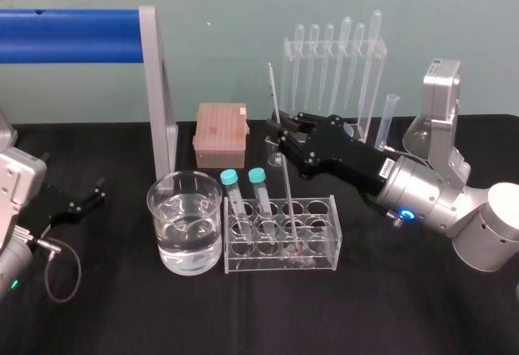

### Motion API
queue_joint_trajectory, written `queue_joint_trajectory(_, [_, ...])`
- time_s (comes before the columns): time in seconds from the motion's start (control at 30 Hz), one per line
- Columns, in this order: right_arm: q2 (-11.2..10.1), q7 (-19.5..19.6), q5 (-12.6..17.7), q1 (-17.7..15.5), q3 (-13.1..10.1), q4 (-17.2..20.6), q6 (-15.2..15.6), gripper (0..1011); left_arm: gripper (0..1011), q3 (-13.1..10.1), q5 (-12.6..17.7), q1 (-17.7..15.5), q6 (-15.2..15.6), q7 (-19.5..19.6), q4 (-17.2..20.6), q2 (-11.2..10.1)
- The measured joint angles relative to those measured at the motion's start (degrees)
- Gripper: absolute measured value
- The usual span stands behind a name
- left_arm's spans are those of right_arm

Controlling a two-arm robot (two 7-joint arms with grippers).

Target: Hold the thermometer with one hand and immerse one end into the beaker, then reinsert it into the test tube rack.

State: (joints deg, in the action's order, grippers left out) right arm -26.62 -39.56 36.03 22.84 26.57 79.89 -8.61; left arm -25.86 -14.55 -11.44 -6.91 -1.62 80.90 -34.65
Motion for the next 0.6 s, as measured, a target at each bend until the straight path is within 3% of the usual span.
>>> queue_joint_trajectory(0.6, [0.0, 0.06, 0.12, -0.04, -0.06, 0.06, 0.04, 734, 1008, 0.0, 0.0, 0.0, 0.0, 0.0, 0.0, 0.0])
